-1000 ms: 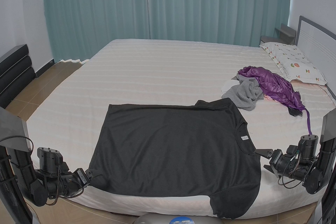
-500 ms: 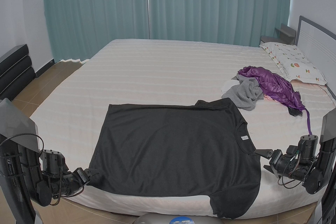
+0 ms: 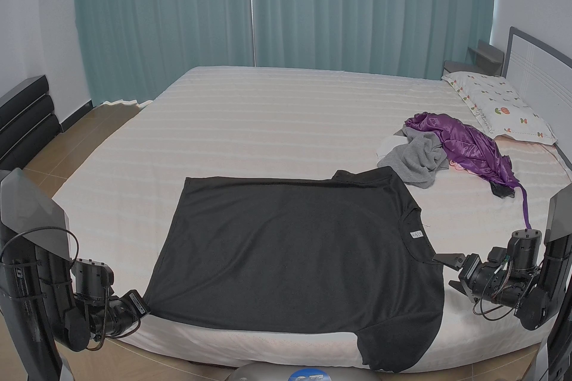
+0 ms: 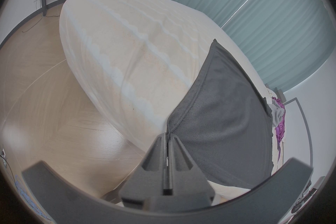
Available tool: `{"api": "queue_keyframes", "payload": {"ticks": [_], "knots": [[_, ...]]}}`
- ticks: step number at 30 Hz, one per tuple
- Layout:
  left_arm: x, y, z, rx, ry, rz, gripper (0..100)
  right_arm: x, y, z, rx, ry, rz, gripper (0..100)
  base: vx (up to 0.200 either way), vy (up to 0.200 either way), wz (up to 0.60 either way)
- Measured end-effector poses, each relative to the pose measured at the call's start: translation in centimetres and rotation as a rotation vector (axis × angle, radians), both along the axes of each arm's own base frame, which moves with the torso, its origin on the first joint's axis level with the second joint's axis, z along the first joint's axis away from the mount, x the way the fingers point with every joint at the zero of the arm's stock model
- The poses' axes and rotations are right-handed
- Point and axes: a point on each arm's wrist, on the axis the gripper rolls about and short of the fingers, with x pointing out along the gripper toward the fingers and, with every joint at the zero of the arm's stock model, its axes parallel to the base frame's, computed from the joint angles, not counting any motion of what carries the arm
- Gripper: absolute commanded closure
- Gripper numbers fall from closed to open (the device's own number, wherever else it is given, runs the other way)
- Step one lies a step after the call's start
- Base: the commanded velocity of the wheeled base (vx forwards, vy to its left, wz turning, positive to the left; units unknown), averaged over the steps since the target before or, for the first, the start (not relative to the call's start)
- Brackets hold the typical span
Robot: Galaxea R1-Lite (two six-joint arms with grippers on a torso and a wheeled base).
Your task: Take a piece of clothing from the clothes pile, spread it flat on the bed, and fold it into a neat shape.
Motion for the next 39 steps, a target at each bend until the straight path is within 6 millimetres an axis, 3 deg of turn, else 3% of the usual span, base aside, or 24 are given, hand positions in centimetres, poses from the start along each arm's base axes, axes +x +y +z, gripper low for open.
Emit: {"api": "queue_keyframes", "payload": {"ticks": [17, 35, 36, 39], "knots": [[-0.2, -0.2, -0.1, 0.009, 0.019, -0.012, 100, -0.2, -0.1, -0.3, -0.034, 0.023, 0.007, 0, 0.0, 0.0, 0.0], [-0.1, -0.2, 0.1, -0.006, 0.007, -0.015, 100, -0.1, 0.0, -2.9, -0.125, 0.09, 0.068, 0, 0.0, 0.0, 0.0], [-0.1, -0.2, 0.1, -0.007, 0.007, -0.015, 100, -0.1, 0.0, -3.1, -0.125, 0.093, 0.068, 100, 0.0, 0.0, 0.0], [-0.1, -0.2, 0.1, -0.008, 0.007, -0.015, 100, 0.0, -0.1, -3.6, -0.13, 0.111, 0.061, 100, 0.0, 0.0, 0.0]]}}
